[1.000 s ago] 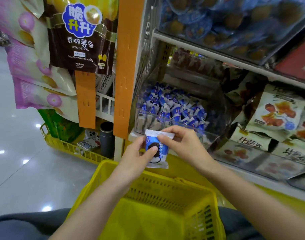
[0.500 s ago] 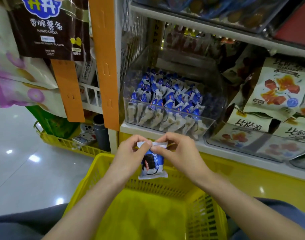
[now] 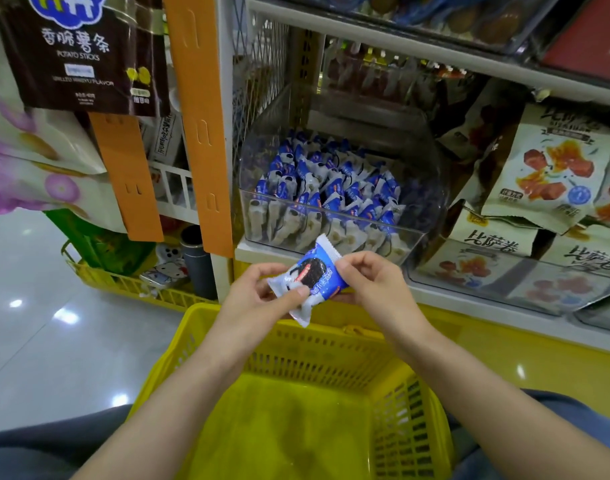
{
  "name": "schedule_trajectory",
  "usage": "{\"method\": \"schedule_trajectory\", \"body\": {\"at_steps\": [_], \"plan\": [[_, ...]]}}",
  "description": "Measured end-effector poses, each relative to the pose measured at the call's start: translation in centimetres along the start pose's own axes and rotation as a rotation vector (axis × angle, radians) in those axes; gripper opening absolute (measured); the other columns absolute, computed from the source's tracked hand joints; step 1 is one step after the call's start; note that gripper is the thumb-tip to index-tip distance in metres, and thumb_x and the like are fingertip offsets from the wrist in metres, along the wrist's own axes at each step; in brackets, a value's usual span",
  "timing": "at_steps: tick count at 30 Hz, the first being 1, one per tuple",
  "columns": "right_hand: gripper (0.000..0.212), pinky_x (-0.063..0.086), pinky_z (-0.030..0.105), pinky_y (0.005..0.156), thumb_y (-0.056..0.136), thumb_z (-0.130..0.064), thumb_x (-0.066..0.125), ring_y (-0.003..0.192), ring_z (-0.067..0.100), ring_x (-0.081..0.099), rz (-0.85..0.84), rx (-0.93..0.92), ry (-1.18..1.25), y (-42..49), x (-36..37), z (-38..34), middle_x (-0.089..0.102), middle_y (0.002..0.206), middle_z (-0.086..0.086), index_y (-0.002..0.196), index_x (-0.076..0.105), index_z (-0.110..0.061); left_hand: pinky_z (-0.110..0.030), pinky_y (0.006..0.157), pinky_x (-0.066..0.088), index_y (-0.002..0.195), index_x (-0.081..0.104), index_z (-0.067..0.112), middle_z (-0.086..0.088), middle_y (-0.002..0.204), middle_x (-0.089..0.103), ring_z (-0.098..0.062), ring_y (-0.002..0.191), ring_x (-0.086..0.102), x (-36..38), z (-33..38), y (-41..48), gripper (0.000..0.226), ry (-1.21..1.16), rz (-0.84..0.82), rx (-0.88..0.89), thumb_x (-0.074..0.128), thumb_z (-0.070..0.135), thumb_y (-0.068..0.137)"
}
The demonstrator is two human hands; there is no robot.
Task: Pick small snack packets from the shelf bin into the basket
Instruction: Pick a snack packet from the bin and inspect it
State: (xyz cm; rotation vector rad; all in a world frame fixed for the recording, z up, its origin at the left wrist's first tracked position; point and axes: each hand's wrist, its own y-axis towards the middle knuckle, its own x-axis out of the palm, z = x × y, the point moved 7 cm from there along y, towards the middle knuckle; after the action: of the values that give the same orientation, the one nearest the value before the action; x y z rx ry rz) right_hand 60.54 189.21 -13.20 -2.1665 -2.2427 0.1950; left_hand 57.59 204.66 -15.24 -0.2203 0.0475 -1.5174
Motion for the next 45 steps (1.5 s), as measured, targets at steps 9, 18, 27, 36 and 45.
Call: {"method": "schedule_trajectory", "body": {"at_steps": [9, 18, 27, 36, 45], "plan": [[0.015, 0.058, 0.021, 0.067, 0.097, -0.013, 0.045, 0.077, 0.013, 0.071, -0.187, 0.335, 0.189, -0.9, 1.6, 2.4, 0.07, 0.096, 0.012, 0.102, 0.05, 0.0, -0.019, 0.074, 0.05, 0.104, 0.061, 0.02, 0.0, 0.099, 0.073, -0.01, 0.093, 0.068, -0.9, 0.4, 0.0, 0.02, -0.123, 0.066, 0.083, 0.063, 0.013, 0.085], [0.036, 0.049, 0.023, 0.082, 0.087, -0.015, 0.063, 0.099, 0.008, 0.055, -0.168, -0.025, -0.518, -0.8, 1.7, 1.1, 0.053, 0.115, -0.006, 0.117, 0.043, -0.018, -0.012, 0.058, 0.044, 0.076, 0.062, 0.031, 0.011, 0.073, 0.066, 0.003, 0.064, 0.058, -2.3, 2.1, -0.1, 0.022, 0.344, 0.221, 0.33, 0.057, 0.014, 0.09], [0.011, 0.049, 0.022, 0.07, 0.085, -0.017, 0.064, 0.073, 0.003, 0.061, -0.15, -0.262, -0.408, -1.4, 2.1, -1.0, 0.067, 0.077, -0.006, 0.079, 0.062, -0.026, -0.008, 0.061, 0.044, 0.074, 0.061, 0.035, 0.016, 0.069, 0.066, 0.005, 0.071, 0.06, -0.3, 2.1, -0.6, 0.025, 0.459, 0.1, 0.385, 0.063, 0.013, 0.086], [0.009, 0.051, 0.034, 0.066, 0.088, -0.034, 0.059, 0.072, 0.005, 0.059, -0.175, -0.492, -0.731, -2.5, 2.8, -1.8, 0.063, 0.076, -0.01, 0.085, 0.061, -0.026, -0.011, 0.052, 0.037, 0.07, 0.062, 0.022, 0.009, 0.059, 0.058, 0.003, 0.057, 0.05, 0.0, 1.7, -0.4, 0.02, 0.494, 0.04, 0.364, 0.058, 0.017, 0.089], [0.01, 0.045, 0.014, 0.059, 0.087, -0.022, 0.062, 0.067, -0.001, 0.055, 0.004, -0.411, -0.576, -1.6, 1.2, -1.8, 0.059, 0.066, -0.011, 0.077, 0.061, -0.022, -0.014, 0.066, 0.046, 0.092, 0.048, 0.024, 0.009, 0.097, 0.054, -0.004, 0.087, 0.055, -0.5, 1.0, -0.2, 0.024, 0.451, 0.135, 0.321, 0.068, 0.015, 0.082]]}}
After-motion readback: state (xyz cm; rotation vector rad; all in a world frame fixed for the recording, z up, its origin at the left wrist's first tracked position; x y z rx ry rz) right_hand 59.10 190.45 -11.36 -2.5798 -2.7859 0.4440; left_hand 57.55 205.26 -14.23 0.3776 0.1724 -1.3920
